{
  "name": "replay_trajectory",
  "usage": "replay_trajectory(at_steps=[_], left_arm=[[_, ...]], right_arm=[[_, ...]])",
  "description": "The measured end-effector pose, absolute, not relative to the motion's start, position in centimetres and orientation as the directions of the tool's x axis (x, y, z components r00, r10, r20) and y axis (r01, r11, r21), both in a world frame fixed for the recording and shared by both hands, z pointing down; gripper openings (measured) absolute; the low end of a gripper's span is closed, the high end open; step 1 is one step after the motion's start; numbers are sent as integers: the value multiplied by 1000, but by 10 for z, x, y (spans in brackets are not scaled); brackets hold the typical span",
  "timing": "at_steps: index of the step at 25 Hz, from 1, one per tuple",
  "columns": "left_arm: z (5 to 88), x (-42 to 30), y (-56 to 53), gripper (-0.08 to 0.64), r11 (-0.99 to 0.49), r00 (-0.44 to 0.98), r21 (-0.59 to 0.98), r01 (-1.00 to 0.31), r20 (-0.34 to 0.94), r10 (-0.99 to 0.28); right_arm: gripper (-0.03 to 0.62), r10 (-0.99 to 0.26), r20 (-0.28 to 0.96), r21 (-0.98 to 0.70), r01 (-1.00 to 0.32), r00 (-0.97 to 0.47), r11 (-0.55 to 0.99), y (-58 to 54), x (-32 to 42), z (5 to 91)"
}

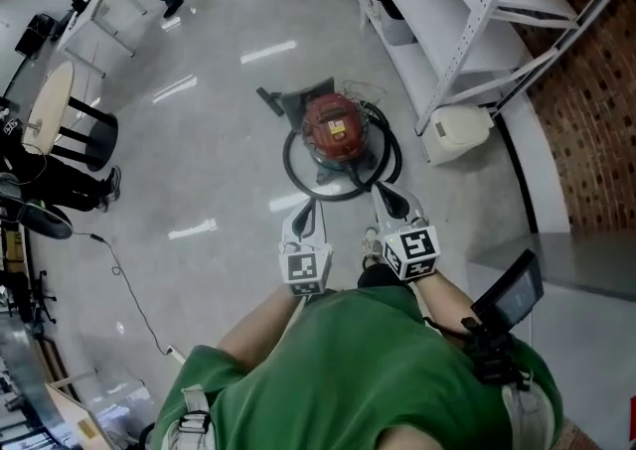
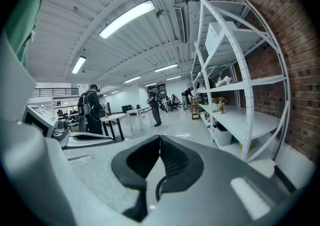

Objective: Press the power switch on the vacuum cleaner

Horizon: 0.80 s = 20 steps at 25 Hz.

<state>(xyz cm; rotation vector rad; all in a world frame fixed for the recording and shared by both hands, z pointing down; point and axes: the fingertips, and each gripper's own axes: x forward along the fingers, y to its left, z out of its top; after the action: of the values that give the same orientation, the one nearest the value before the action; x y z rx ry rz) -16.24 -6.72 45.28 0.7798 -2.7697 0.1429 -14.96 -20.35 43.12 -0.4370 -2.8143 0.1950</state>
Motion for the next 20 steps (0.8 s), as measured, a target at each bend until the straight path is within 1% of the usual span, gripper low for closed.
replay_trajectory(at_steps=[13,20], left_arm=[[495,-252,-135,8,876,-823,-50,-480,371,-430],[503,-280,-136,8,897,-837,-65,-436,395,-378]], right_arm=[[3,403,319,-224,345,-858,912,-260,-249,487],[3,432,361,-222,374,-826,900,-262,-279,506]])
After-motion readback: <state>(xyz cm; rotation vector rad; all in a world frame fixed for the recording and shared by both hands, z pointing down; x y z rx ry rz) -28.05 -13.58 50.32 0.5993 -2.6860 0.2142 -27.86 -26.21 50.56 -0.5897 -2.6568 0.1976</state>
